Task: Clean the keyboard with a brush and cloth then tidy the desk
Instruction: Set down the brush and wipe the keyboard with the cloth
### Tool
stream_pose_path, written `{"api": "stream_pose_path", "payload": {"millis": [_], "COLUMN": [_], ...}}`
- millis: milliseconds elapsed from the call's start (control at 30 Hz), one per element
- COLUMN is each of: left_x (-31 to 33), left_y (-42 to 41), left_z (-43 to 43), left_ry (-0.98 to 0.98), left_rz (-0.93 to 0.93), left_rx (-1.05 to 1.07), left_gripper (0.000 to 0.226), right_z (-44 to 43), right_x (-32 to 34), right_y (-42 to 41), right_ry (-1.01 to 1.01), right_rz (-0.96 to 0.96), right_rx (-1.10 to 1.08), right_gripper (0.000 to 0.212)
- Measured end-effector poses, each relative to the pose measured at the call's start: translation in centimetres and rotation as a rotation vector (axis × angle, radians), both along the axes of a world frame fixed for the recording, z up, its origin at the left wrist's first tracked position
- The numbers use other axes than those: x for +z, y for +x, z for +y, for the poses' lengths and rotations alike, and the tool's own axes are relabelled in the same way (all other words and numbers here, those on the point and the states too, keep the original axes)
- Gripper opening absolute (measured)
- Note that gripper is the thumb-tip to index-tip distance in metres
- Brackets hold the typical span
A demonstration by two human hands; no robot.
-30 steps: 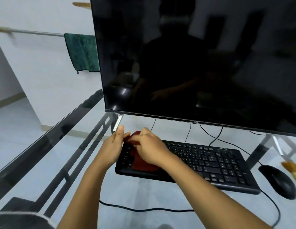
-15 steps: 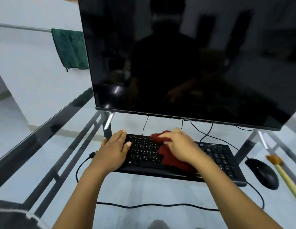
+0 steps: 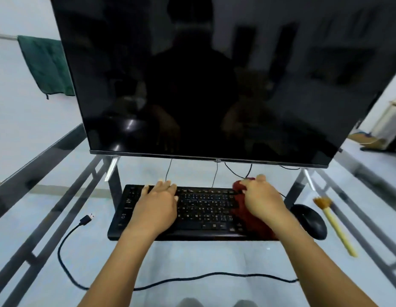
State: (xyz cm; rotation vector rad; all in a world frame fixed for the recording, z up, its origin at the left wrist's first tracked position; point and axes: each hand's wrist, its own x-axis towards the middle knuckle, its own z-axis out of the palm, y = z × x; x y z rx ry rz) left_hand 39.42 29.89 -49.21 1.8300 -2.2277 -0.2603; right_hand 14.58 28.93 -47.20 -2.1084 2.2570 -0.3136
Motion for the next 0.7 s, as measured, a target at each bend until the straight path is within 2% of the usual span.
{"api": "stream_pose_path", "payload": {"millis": [33,100,167,233,367,400,533,567,700], "left_x": [0.1,0.4,0.5,0.2,-0.9,-1.1,-1.7,-1.8,-2.2], "left_y": [-0.7,-2.6,-4.4,-5.2,-5.1,-5.1,-5.5,-5.4,-5.2], "left_z": [-0.1,-0.2,0.0,0.2,0.6,0.5,0.7,0.7,0.7], "left_ry": [-0.010,-0.021,-0.007,0.007,-0.019,-0.029,-0.081,-0.090,-0.100], "left_rz": [-0.007,0.009,0.032,0.041,0.027,0.024,0.004,0.000,-0.007], "left_rx": [-0.007,-0.063,-0.140,-0.177,-0.178,-0.177,-0.162,-0.164,-0.176], "left_gripper": [0.047,0.048,0.048,0.050,0.055,0.054,0.054,0.054,0.059], "right_z": [0.5,2.2,3.4,2.5,1.1,1.4,4.1,4.2,1.4], "right_x": [-0.1,-0.5,-0.7,0.0,0.7,0.6,-1.0,-1.2,-1.1], "right_y": [0.6,2.7,3.7,2.0,-2.2,-1.7,1.6,1.3,-2.6], "right_ry": [0.022,0.059,0.071,0.071,0.056,0.054,-0.015,-0.025,-0.072], "right_rz": [-0.035,-0.111,-0.108,-0.081,0.029,0.027,-0.118,-0.157,-0.049], "right_rx": [0.055,0.304,0.489,0.398,0.021,0.035,0.325,0.326,-0.062], "right_gripper": [0.034,0.034,0.037,0.037,0.035,0.033,0.028,0.026,0.030]}}
